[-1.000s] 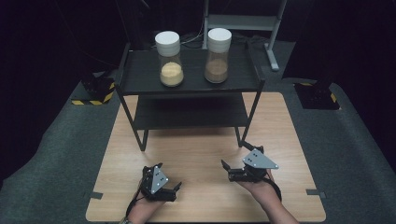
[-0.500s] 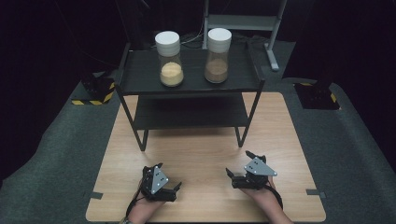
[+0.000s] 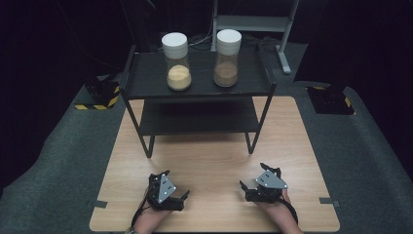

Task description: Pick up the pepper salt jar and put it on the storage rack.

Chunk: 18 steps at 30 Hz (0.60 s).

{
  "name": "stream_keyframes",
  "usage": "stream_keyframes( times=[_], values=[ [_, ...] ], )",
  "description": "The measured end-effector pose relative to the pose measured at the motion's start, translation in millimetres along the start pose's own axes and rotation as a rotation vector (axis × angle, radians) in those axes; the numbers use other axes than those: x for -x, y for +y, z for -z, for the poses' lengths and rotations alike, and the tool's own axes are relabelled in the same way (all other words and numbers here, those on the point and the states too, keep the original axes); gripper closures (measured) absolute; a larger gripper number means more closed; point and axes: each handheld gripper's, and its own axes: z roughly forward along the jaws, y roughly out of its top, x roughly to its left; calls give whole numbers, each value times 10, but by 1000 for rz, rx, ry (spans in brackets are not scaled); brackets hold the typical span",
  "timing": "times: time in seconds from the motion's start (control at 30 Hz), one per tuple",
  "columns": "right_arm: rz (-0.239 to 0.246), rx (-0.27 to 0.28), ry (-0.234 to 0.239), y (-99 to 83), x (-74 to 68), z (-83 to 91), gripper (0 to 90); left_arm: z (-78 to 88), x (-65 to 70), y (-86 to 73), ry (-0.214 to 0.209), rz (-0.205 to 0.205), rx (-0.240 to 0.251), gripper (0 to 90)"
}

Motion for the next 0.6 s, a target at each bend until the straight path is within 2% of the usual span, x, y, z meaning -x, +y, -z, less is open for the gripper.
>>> stream_keyframes(
  times=[0.17,0.43,0.6],
  values=[
    [11,-46,-10,49,-15,18,1,-3,13,6,3,-7,-3,8],
    [112,-79,-22,101,-143,-9,4,-13,45,26,11,-25,-13,8],
    [111,-70,-13,87,-124,2,4,-13,43,31,12,-25,-16,7]
  ],
)
